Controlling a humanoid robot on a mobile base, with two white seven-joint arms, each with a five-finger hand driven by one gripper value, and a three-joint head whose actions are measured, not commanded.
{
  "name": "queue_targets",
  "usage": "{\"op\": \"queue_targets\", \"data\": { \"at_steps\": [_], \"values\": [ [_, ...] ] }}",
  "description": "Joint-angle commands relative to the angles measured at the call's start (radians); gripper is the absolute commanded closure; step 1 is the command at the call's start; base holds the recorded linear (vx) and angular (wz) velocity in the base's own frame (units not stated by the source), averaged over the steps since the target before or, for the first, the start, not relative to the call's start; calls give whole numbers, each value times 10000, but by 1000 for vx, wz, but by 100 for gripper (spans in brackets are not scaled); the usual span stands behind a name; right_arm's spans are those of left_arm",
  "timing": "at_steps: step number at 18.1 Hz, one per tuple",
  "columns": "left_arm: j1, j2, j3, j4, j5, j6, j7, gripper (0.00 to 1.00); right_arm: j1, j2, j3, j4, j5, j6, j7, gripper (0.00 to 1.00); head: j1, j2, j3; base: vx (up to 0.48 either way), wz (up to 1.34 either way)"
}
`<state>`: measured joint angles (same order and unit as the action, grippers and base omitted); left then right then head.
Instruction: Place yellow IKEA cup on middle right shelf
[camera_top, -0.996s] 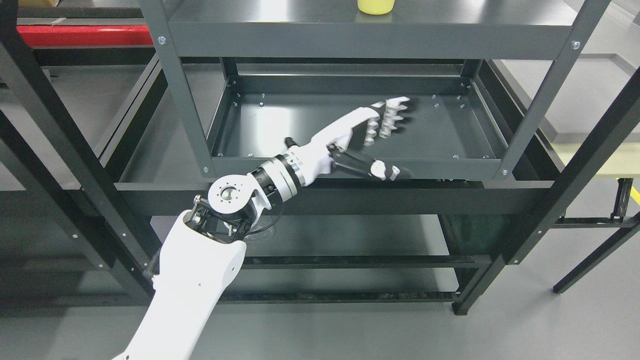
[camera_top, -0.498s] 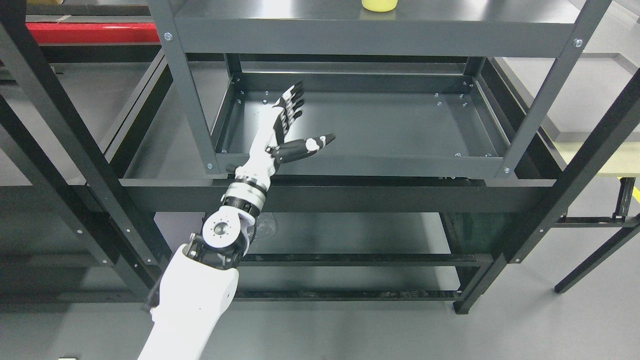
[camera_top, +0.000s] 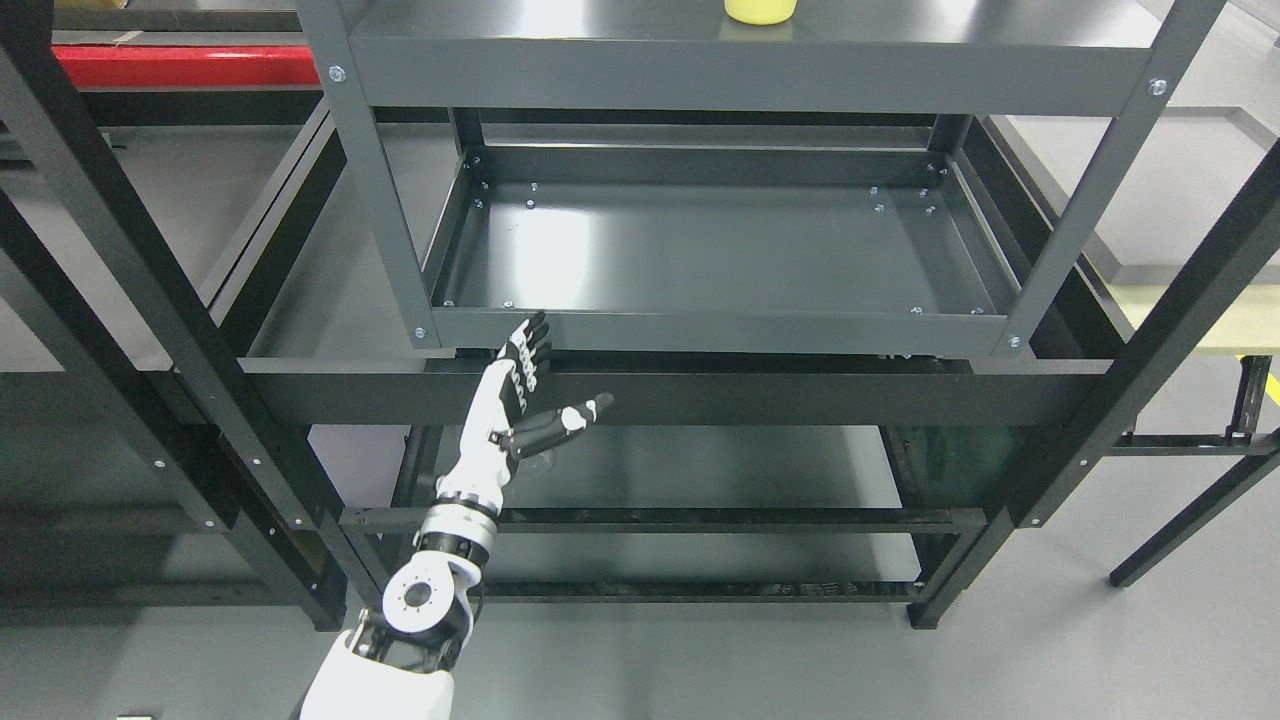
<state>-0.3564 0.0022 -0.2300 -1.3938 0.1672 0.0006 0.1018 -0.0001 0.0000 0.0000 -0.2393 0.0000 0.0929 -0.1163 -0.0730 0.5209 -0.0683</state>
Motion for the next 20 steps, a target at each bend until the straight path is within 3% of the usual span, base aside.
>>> {"op": "queue_targets", "data": {
  "at_steps": [1,8,20],
  "values": [
    [817,153,535,-695,-16,117,-5,1,139,-175,169,0,-245,7,-3,1,0,0,0,0,0],
    [1170,153,674,-2151,0,1129,-21,2,139,-175,169,0,-245,7,-3,1,0,0,0,0,0],
    [1186,153,766,-2629,0,1145,-5,1,139,-175,169,0,-245,7,-3,1,0,0,0,-1,4]
  ]
}}
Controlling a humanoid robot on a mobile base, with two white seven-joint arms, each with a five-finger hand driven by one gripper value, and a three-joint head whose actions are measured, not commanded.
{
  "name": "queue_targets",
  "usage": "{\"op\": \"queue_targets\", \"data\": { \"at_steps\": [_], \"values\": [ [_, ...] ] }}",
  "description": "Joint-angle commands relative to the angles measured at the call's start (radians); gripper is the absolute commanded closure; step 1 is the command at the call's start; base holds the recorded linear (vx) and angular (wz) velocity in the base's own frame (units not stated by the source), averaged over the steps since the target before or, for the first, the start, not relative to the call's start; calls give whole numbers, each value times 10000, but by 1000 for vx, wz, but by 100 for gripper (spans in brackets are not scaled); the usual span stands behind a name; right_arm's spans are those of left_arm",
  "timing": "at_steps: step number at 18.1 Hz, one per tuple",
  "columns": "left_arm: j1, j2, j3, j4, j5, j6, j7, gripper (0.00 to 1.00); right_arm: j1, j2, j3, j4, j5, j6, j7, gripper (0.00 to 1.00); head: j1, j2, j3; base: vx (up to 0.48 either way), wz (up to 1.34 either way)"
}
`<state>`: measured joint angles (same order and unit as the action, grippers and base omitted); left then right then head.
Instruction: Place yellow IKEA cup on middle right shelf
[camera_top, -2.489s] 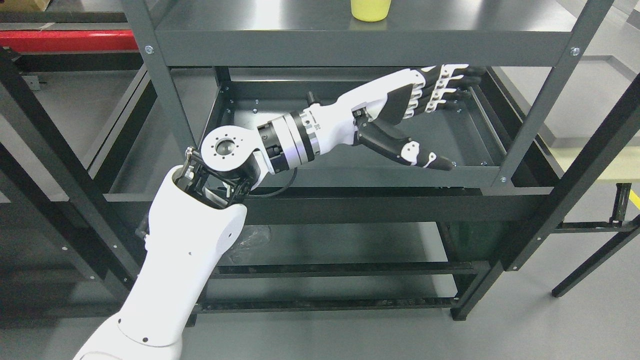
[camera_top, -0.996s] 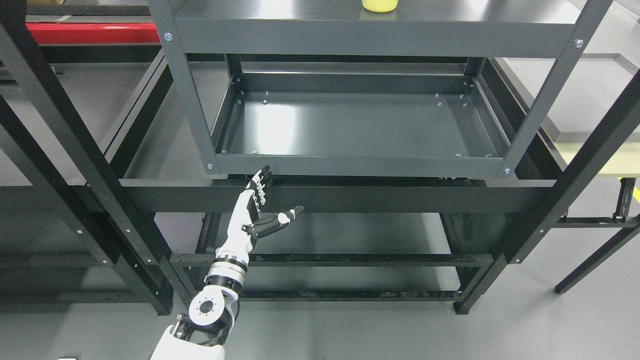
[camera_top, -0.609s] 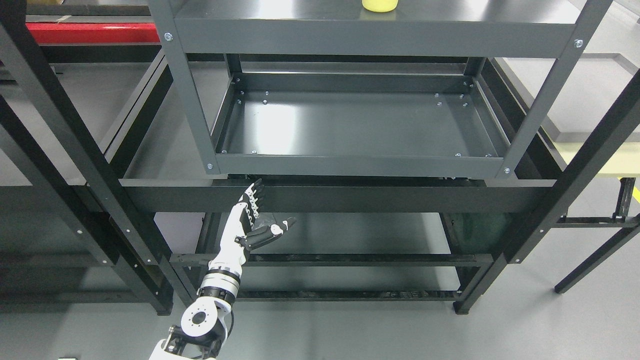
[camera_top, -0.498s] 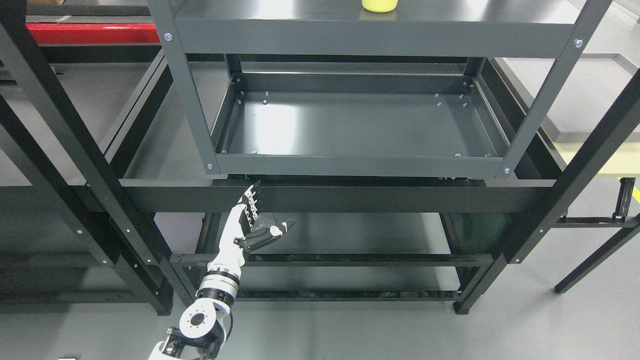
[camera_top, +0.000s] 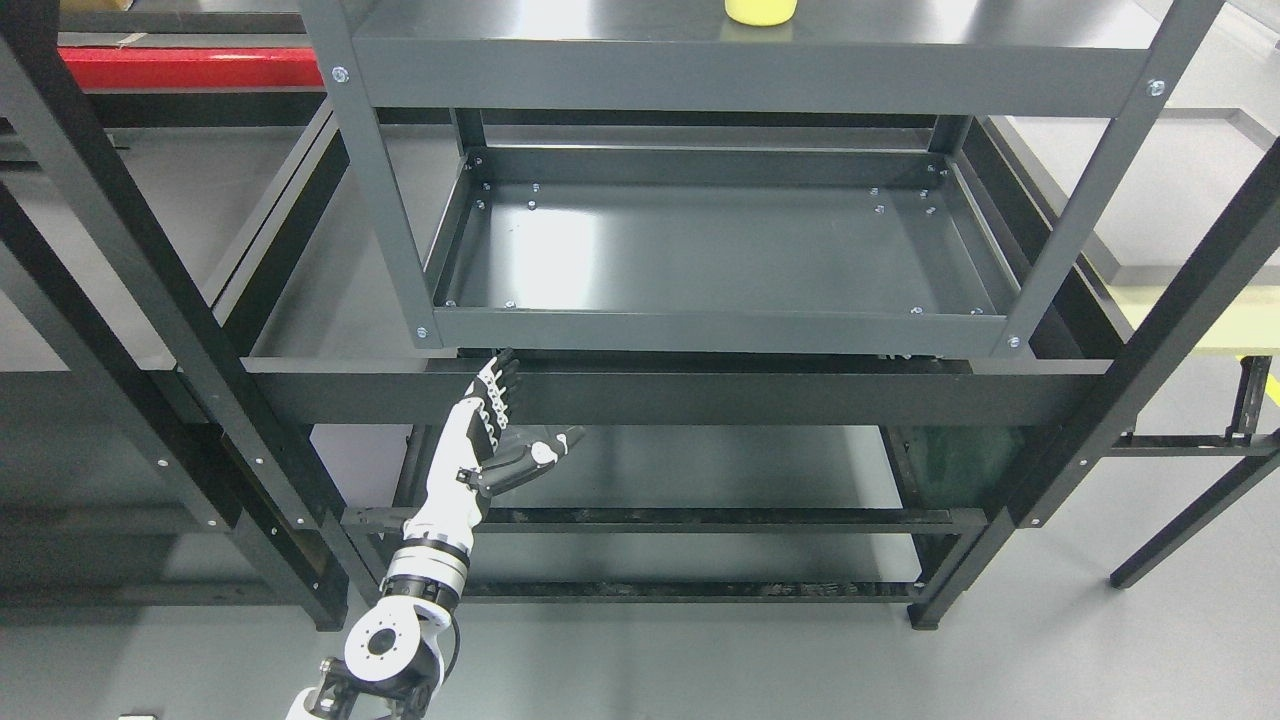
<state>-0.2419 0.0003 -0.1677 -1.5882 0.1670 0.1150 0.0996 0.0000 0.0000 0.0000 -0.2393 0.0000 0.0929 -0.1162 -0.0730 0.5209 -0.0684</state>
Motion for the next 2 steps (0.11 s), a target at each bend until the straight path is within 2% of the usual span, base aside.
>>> {"op": "queue_targets", "data": {
  "at_steps": [1,2],
  "values": [
    [56,171,143,-685,2,1,16,1,138,-175,169,0,-245,7,-4,1,0,0,0,-19,0],
    [56,171,159,-685,2,1,16,1,138,-175,169,0,-245,7,-4,1,0,0,0,-42,18]
  ]
}}
